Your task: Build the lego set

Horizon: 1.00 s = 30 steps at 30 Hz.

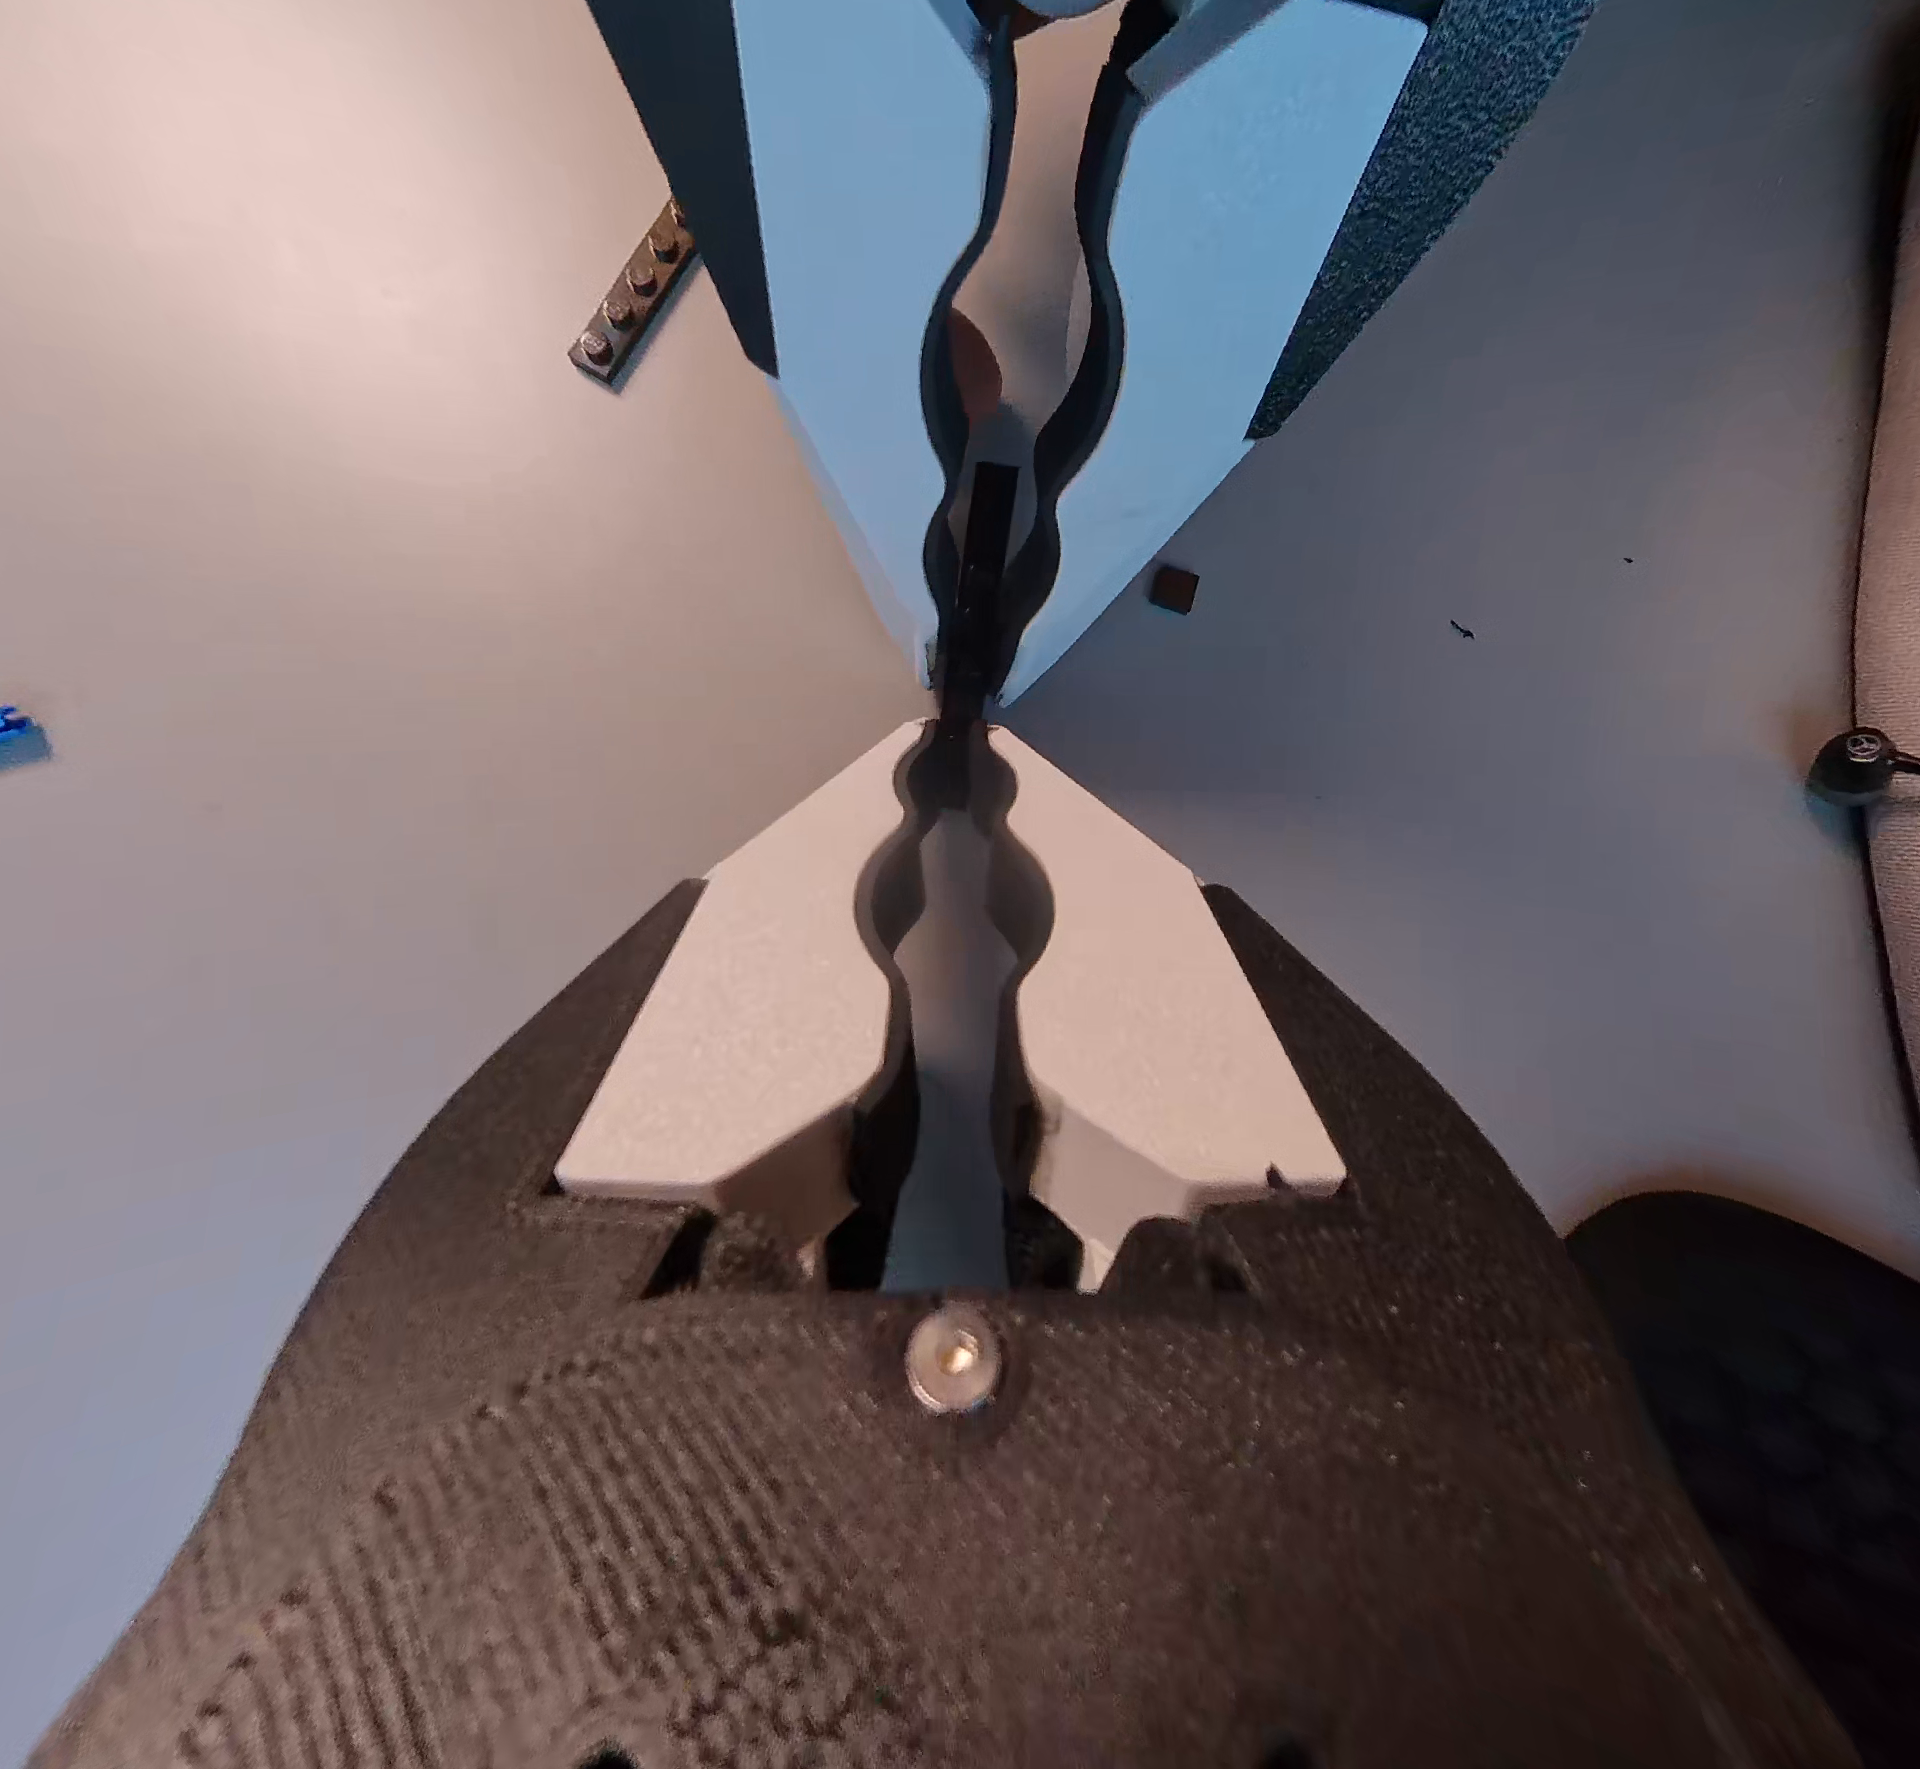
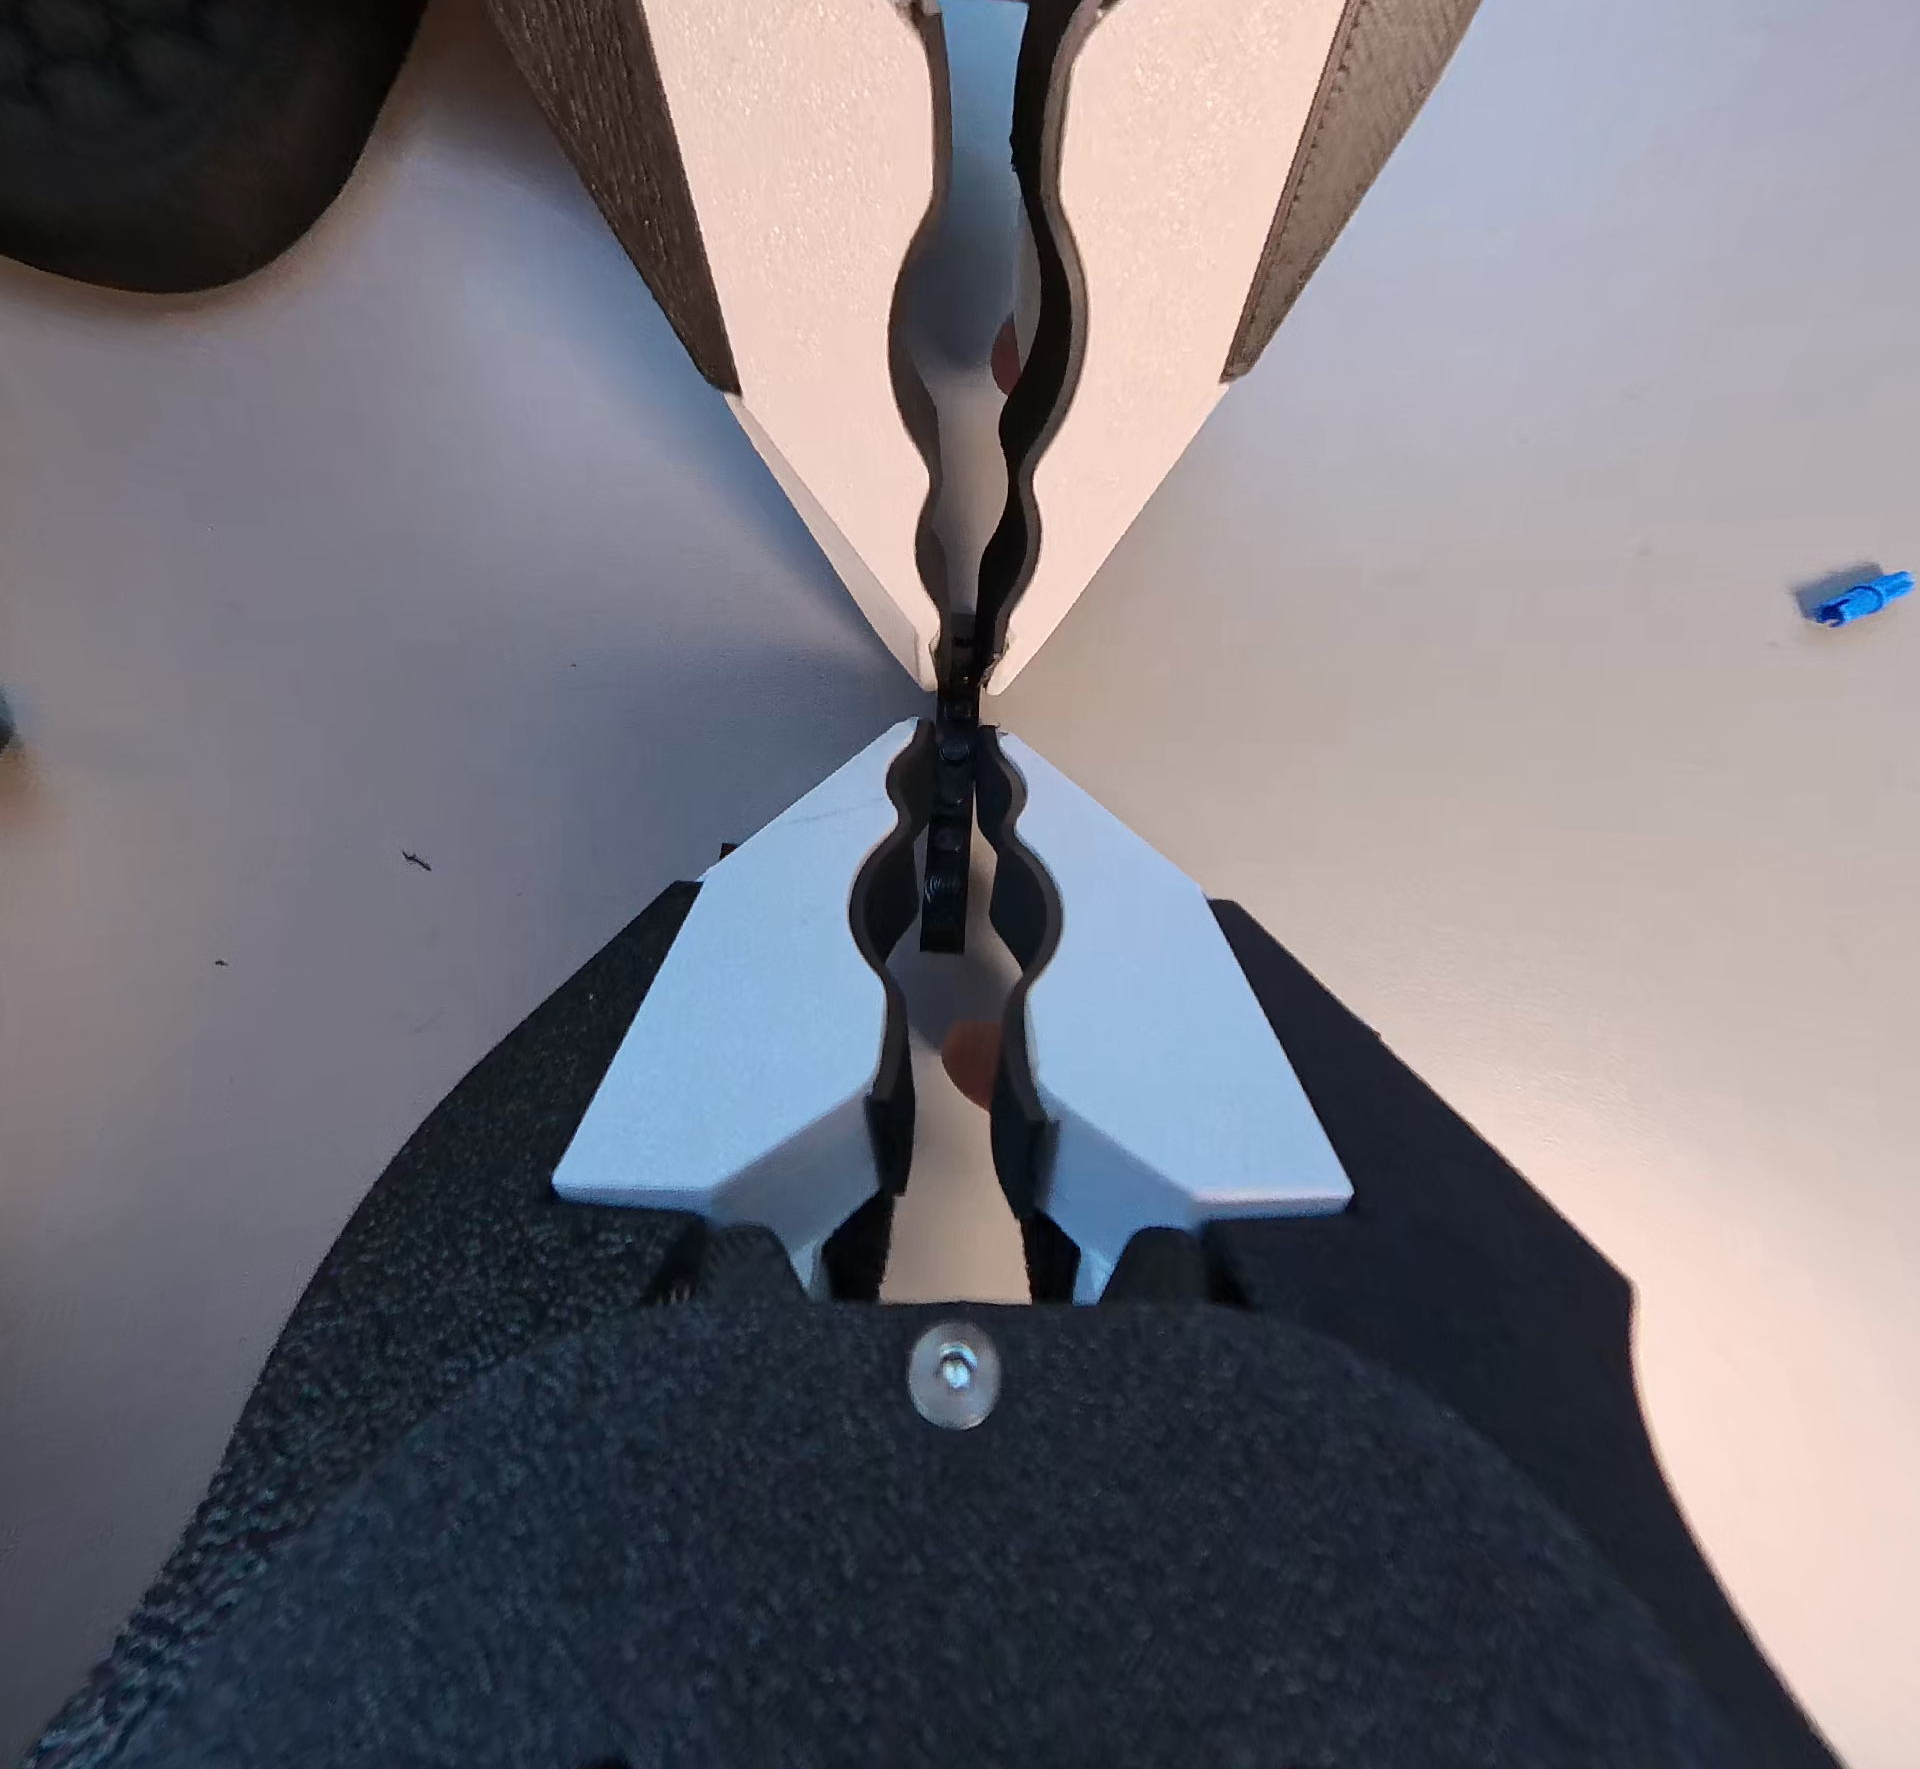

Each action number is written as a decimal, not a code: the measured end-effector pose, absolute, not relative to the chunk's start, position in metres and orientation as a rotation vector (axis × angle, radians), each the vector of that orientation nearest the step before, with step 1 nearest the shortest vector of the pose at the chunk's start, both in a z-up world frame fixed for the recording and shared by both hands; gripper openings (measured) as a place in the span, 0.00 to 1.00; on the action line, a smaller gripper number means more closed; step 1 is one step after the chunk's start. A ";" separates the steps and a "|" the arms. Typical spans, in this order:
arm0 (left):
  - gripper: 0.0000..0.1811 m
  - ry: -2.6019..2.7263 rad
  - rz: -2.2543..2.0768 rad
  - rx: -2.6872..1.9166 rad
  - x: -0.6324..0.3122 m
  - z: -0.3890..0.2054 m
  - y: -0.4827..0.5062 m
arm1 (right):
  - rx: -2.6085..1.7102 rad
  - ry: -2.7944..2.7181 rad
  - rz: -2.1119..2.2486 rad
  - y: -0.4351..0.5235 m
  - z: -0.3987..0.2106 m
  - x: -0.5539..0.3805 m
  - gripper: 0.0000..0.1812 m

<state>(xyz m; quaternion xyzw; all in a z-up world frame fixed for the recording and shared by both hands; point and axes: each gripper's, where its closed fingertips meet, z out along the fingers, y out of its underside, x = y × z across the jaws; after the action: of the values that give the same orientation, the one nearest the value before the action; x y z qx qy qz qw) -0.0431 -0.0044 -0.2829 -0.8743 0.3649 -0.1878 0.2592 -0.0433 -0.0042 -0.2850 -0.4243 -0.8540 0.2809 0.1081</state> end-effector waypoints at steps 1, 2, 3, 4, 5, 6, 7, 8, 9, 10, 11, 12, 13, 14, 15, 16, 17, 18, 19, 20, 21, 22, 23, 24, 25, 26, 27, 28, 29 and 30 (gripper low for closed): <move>0.02 0.996 -0.507 -2.374 -0.043 -0.283 -0.004 | -1.243 -2.511 0.819 -0.004 -0.285 -0.043 0.03; 0.02 1.002 -0.508 -2.378 -0.043 -0.283 -0.004 | -1.238 -2.510 0.811 -0.004 -0.285 -0.044 0.03; 0.02 1.007 -0.510 -2.381 -0.043 -0.283 -0.004 | -1.234 -2.510 0.807 -0.004 -0.286 -0.044 0.03; 0.02 1.007 -0.514 -2.385 -0.043 -0.283 -0.004 | -1.234 -2.509 0.811 -0.005 -0.286 -0.044 0.03; 0.02 1.008 -0.511 -2.384 -0.043 -0.283 -0.004 | -1.241 -2.507 0.823 -0.005 -0.286 -0.044 0.03; 0.02 1.011 -0.506 -2.378 -0.043 -0.284 -0.004 | -1.246 -2.502 0.831 -0.005 -0.286 -0.044 0.03; 0.02 1.008 -0.508 -2.369 -0.042 -0.283 -0.004 | -1.248 -2.493 0.834 -0.005 -0.286 -0.044 0.03; 0.02 0.994 -0.524 -2.362 -0.043 -0.283 -0.004 | -1.255 -2.479 0.850 -0.005 -0.285 -0.044 0.03; 0.02 0.971 -0.551 -2.360 -0.042 -0.283 -0.005 | -1.271 -2.463 0.877 -0.004 -0.285 -0.045 0.03; 0.02 0.949 -0.576 -2.360 -0.042 -0.283 -0.005 | -1.280 -2.454 0.898 -0.004 -0.284 -0.044 0.03; 0.02 0.942 -0.582 -2.356 -0.042 -0.282 -0.005 | -1.266 -2.459 0.893 -0.003 -0.284 -0.043 0.03; 0.02 0.942 -0.583 -2.356 -0.042 -0.282 -0.005 | -1.242 -2.479 0.858 0.000 -0.285 -0.040 0.04; 0.02 0.940 -0.588 -2.363 -0.043 -0.282 -0.006 | -1.217 -2.503 0.816 0.003 -0.286 -0.037 0.07; 0.01 0.936 -0.597 -2.366 -0.043 -0.282 -0.006 | -1.194 -2.517 0.788 0.004 -0.286 -0.035 0.09; 0.01 0.927 -0.614 -2.367 -0.043 -0.282 -0.006 | -1.177 -2.527 0.768 0.004 -0.287 -0.035 0.09; 0.01 0.918 -0.634 -2.365 -0.043 -0.282 -0.006 | -1.161 -2.524 0.766 0.002 -0.287 -0.036 0.08; 0.01 0.911 -0.653 -2.360 -0.043 -0.281 -0.006 | -1.154 -2.522 0.769 -0.001 -0.287 -0.037 0.06; 0.01 0.901 -0.675 -2.357 -0.043 -0.281 -0.006 | -1.150 -2.515 0.767 -0.002 -0.287 -0.040 0.04; 0.01 0.890 -0.690 -2.353 -0.043 -0.281 -0.006 | -1.148 -2.519 0.763 -0.002 -0.287 -0.040 0.03; 0.01 0.882 -0.698 -2.345 -0.043 -0.280 -0.006 | -1.170 -2.524 0.769 -0.002 -0.287 -0.040 0.03; 0.02 0.880 -0.692 -2.333 -0.043 -0.280 -0.006 | -1.209 -2.524 0.791 -0.002 -0.287 -0.040 0.03; 0.03 0.889 -0.673 -2.314 -0.044 -0.279 -0.007 | -1.262 -2.520 0.835 -0.002 -0.286 -0.040 0.03; 0.06 0.903 -0.650 -2.292 -0.044 -0.278 -0.007 | -1.318 -2.522 0.893 -0.002 -0.286 -0.040 0.03; 0.07 0.920 -0.626 -2.266 -0.044 -0.276 -0.008 | -1.381 -2.516 0.946 -0.002 -0.286 -0.039 0.03; 0.10 0.939 -0.596 -2.237 -0.044 -0.274 -0.009 | -1.441 -2.506 0.993 -0.001 -0.285 -0.039 0.03; 0.11 0.952 -0.553 -2.204 -0.045 -0.272 -0.007 | -1.492 -2.496 1.045 0.000 -0.284 -0.039 0.03; 0.11 0.969 -0.514 -2.180 -0.046 -0.271 -0.007 | -1.544 -2.492 1.097 0.000 -0.283 -0.039 0.03; 0.12 0.983 -0.467 -2.160 -0.046 -0.271 -0.006 | -1.591 -2.482 1.150 0.000 -0.282 -0.039 0.03; 0.12 0.998 -0.410 -2.141 -0.047 -0.272 -0.005 | -1.629 -2.473 1.197 0.000 -0.281 -0.039 0.03; 0.13 1.026 -0.361 -2.126 -0.047 -0.275 -0.005 | -1.662 -2.470 1.237 0.000 -0.280 -0.039 0.03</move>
<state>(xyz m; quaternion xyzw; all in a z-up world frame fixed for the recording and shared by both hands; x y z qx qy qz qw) -0.0471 -0.0053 -0.2747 -0.8279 0.3996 -0.1404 0.3677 -0.0390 0.0000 -0.2804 -0.5151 -0.7655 0.3834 -0.0411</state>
